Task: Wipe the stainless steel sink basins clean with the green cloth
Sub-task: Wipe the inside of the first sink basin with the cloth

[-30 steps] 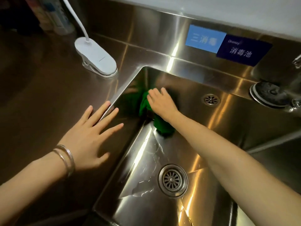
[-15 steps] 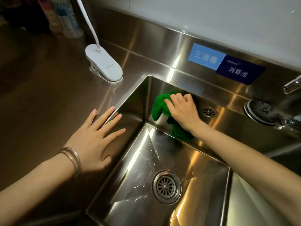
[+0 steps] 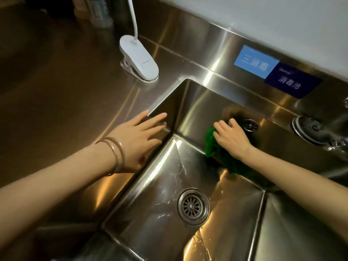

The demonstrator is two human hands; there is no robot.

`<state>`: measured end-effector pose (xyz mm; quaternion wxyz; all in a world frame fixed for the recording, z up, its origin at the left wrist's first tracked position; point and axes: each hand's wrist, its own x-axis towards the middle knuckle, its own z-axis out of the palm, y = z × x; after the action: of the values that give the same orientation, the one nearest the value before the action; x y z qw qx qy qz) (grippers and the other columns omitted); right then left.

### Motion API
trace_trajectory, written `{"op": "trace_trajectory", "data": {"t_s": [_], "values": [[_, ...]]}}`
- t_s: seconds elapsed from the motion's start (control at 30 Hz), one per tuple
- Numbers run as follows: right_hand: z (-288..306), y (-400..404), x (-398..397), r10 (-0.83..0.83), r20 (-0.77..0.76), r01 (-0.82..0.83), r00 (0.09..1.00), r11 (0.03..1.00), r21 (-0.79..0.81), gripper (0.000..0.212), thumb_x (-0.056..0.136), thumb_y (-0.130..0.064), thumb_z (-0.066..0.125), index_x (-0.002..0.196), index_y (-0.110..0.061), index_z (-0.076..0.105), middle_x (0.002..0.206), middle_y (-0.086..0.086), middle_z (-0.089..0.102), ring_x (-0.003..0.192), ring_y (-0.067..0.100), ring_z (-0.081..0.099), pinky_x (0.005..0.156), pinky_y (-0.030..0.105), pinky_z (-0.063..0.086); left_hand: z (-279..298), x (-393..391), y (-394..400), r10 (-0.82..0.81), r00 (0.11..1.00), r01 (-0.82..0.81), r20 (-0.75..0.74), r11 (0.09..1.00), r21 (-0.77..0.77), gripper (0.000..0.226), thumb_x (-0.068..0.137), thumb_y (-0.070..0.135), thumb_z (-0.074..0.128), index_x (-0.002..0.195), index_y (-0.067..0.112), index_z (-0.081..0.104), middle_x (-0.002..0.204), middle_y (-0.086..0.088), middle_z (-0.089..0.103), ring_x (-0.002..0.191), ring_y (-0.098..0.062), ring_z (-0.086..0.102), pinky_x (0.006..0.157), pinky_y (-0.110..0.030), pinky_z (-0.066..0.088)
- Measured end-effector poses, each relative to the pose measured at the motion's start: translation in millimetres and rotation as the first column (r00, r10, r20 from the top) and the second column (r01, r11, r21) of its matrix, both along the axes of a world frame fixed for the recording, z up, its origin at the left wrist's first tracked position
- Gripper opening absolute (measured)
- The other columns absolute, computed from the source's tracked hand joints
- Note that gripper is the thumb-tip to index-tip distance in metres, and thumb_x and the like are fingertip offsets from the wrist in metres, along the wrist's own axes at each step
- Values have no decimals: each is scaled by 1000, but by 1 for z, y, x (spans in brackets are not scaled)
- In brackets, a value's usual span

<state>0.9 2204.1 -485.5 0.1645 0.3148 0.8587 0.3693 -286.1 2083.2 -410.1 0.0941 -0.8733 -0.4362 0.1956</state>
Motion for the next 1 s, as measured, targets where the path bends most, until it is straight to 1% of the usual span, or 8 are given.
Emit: {"op": "trace_trajectory", "data": {"t_s": [0.17,0.3,0.43,0.6,0.67,0.77,0.93,1.0], "values": [[19,16,-22,151,-125,-132,981,980,148,4,78,-12,59,74,-11,60,79,6,52,75,26,45,62,37,20,20,18,67,-233,919,182,-319,966,-182,39,96,31,38,128,16,55,144,-2,42,144,-17,7,118,-38,-4],[-5,25,-39,143,-102,-134,984,987,93,15,75,-18,67,88,-9,65,88,7,55,80,26,42,67,37,25,15,22,94,-177,933,151,-314,983,-105,40,96,34,37,122,16,60,132,0,55,134,-16,36,115,-31,18],[-41,13,-16,110,54,-106,993,992,-65,23,83,-18,50,91,-14,71,94,3,61,83,22,53,73,35,35,1,18,100,-208,919,191,-335,978,-82,36,93,36,39,117,22,61,128,3,57,126,-14,43,109,-31,26],[-1,6,12,140,-64,-137,988,989,51,21,84,-7,43,83,-11,64,86,7,53,74,25,50,64,36,24,-7,11,91,-246,969,246,10,969,13,49,86,45,26,97,24,69,99,5,67,101,-15,56,98,-29,36],[24,13,5,166,-158,-142,973,978,153,20,86,-7,43,84,-11,63,81,7,50,70,24,48,61,35,21,-11,2,82,-338,902,311,267,940,139,54,76,46,23,70,24,72,70,7,67,75,-14,62,79,-24,39],[27,27,-26,162,-216,-112,963,967,228,22,88,-9,42,87,-13,64,77,5,52,70,24,46,61,35,20,-15,-7,73,-411,821,342,396,910,235,41,71,43,36,54,25,68,52,11,60,56,-11,58,67,-20,28],[-49,17,-47,-38,-84,28,996,993,-118,17,64,-24,77,76,-15,67,85,4,59,78,23,51,65,33,34,-6,-18,64,-397,841,388,368,916,101,41,76,45,37,58,26,69,57,12,60,60,-9,54,74,-20,34],[-57,6,-40,-186,-189,142,964,964,-225,26,53,-19,83,72,-13,67,84,7,58,77,26,55,59,31,38,-6,-24,58,-401,838,414,370,909,47,41,78,43,38,60,25,69,58,12,61,63,-12,53,76,-23,35]]}}
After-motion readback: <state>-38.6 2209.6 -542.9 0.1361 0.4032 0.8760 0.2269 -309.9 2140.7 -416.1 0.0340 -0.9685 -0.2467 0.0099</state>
